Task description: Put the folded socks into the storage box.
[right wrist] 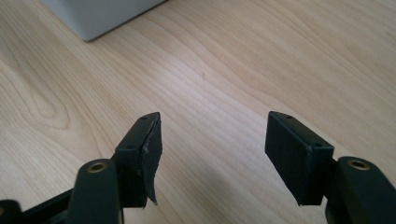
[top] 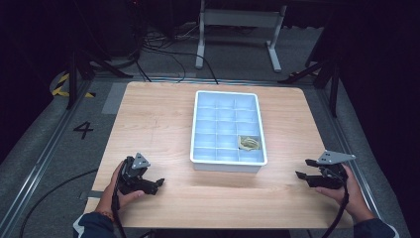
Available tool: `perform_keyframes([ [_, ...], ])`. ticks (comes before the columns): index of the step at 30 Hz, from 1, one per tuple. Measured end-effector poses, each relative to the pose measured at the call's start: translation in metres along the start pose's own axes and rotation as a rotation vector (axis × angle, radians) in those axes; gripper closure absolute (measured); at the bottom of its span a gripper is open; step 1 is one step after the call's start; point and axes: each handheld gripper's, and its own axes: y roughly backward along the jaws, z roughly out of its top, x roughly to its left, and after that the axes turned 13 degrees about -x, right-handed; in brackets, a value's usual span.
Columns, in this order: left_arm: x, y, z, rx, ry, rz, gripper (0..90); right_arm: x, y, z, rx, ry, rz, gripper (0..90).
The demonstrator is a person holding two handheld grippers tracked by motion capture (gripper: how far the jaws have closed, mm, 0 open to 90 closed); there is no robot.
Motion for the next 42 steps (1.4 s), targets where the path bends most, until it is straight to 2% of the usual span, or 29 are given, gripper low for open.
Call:
perform_keyframes([
  [4, 0.001, 0.0, 0.001, 0.008, -0.008, 0.006, 0.3, -0.003, 0.006, -0.015, -0.022, -0.041, -0.01, 34.6],
  [7, 0.001, 0.0, 0.001, 0.007, -0.012, 0.006, 0.3, -0.005, 0.012, -0.027, -0.043, -0.098, -0.012, 31.8],
  [10, 0.001, 0.0, 0.001, 0.006, -0.013, 0.006, 0.3, -0.009, 0.016, -0.039, -0.058, -0.132, -0.051, 28.1],
  [13, 0.001, 0.0, 0.001, 0.006, -0.013, 0.006, 0.3, -0.013, 0.016, -0.048, -0.048, -0.155, -0.093, 25.9],
  [15, 0.0, 0.0, 0.001, 0.008, -0.008, 0.009, 0.3, -0.015, 0.014, -0.053, -0.042, -0.175, -0.093, 24.4],
  [20, 0.0, 0.002, -0.001, 0.006, 0.0, 0.019, 0.4, -0.017, 0.01, -0.056, -0.053, -0.183, -0.124, 22.1],
  [42, -0.001, 0.002, -0.001, 0.005, 0.01, 0.024, 0.4, -0.016, 0.009, -0.056, -0.053, -0.181, -0.133, 20.6],
])
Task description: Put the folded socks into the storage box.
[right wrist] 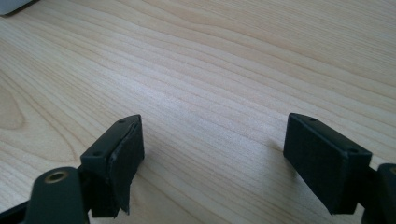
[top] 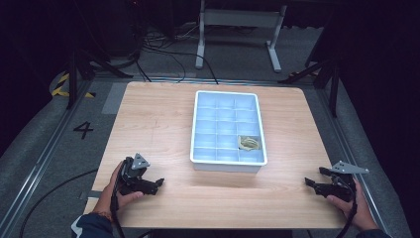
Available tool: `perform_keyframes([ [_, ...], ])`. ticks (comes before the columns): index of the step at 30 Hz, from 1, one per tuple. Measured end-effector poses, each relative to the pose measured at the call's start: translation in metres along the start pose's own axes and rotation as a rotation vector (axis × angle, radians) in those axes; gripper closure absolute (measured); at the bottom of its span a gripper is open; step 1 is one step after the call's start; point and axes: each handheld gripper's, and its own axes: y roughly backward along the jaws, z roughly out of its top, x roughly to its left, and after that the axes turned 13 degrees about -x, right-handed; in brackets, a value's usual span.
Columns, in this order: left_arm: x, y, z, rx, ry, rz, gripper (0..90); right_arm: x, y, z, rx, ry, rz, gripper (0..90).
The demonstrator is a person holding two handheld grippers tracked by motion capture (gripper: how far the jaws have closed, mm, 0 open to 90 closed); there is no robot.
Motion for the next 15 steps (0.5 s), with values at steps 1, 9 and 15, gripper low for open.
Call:
perform_keyframes([
  [1, 0.0002, -0.0001, 0.0001, -0.001, -0.002, -0.001, 0.3, 0.0, 0.0, 0.0, 0.0, 0.0, 0.0, 20.6],
  [9, 0.0013, -0.0012, 0.001, -0.001, -0.008, -0.004, 0.0, 0.0, 0.0, 0.0, 0.0, -0.003, -0.005, 20.5],
  [15, 0.0013, -0.0011, 0.001, 0.0, -0.008, -0.003, 0.1, 0.0005, -0.0003, 0.0004, 0.002, -0.011, -0.014, 20.0],
])
